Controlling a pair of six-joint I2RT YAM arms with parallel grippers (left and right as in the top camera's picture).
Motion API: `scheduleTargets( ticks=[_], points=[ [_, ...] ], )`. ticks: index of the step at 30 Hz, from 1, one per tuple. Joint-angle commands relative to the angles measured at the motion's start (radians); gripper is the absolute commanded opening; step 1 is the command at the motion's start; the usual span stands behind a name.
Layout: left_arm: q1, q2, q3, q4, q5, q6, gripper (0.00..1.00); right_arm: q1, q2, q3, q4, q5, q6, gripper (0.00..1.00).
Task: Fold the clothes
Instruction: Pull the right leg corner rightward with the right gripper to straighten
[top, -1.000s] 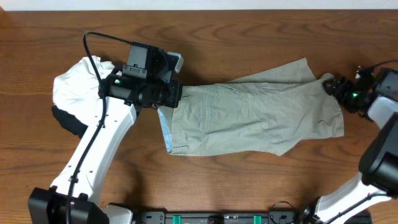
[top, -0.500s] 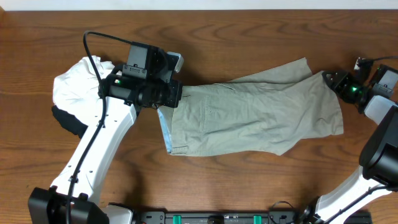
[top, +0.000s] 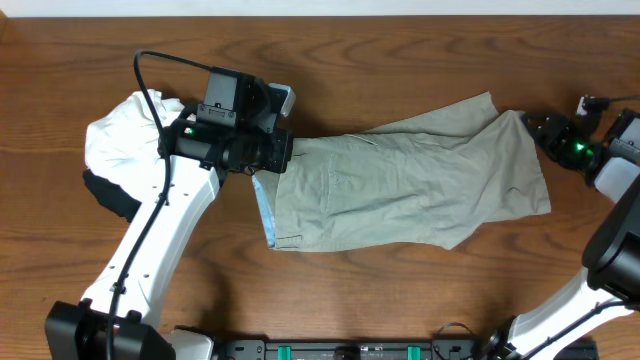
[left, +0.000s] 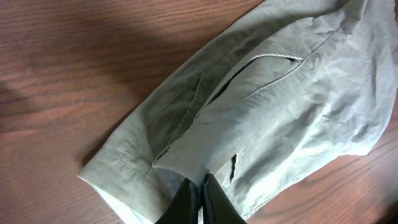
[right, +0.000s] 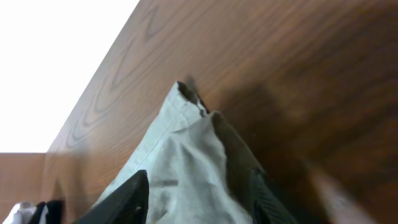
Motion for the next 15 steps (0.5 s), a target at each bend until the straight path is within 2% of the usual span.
scheduleTargets(
  ticks=[1, 4, 9, 15],
  points=[
    [0.0, -0.016, 0.02, 0.0, -0.008, 0.003, 0.06, 0.0, 0.008, 0.015, -0.01, 0.014, -0.015, 0.52],
    [0.0, -0.016, 0.02, -0.002, -0.008, 0.003, 0.06, 0.014, 0.009, 0.015, -0.01, 0.042, -0.031, 0.52],
    [0.0, -0.016, 0.02, -0.003, -0.008, 0.003, 0.06, 0.057, 0.01, 0.015, 0.02, 0.087, -0.03, 0.46],
    [0.0, -0.016, 0.02, -0.003, -0.008, 0.002, 0.06, 0.124, 0.012, 0.015, 0.027, 0.228, -0.041, 0.43]
  ],
)
